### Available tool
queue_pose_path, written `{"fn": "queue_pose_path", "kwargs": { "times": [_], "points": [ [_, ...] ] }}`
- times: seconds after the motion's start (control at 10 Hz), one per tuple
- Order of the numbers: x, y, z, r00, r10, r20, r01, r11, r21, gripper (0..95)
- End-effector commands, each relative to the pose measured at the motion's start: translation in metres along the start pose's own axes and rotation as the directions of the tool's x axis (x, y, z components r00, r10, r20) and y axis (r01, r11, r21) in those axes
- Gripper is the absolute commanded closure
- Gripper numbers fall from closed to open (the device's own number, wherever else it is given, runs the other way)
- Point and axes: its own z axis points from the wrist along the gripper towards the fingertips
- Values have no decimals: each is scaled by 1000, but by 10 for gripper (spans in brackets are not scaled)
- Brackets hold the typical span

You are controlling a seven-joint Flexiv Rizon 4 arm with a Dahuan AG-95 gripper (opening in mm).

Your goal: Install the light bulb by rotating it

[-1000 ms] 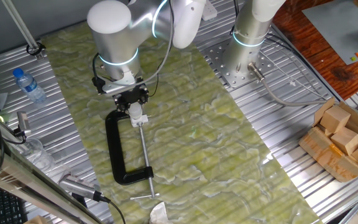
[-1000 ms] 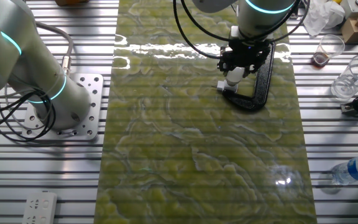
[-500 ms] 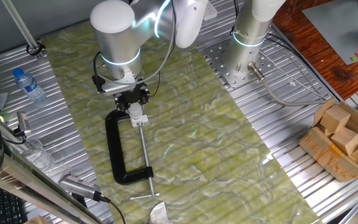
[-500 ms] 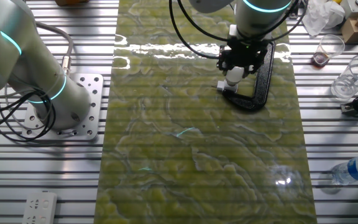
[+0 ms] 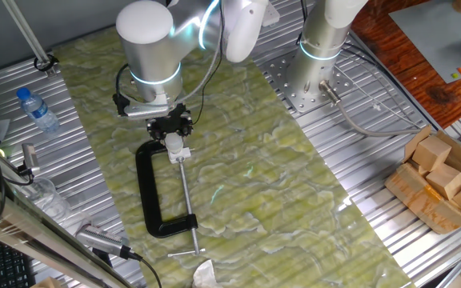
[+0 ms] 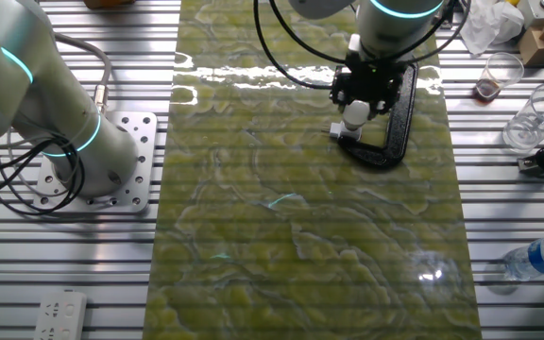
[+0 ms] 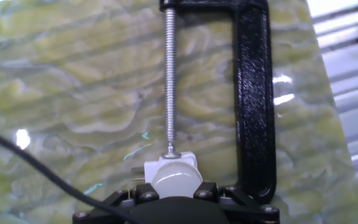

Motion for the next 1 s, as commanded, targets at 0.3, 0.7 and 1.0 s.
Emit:
{"fn": "queue_pose_path", "kwargs": {
  "times": [0.3,0.7,1.0],
  "points": [
    [1,0,1,947,321,-4,-321,947,-4,950],
    [1,1,1,864,503,5,-503,864,-18,950],
    [2,1,1,814,581,14,-580,814,-34,950]
  ]
}}
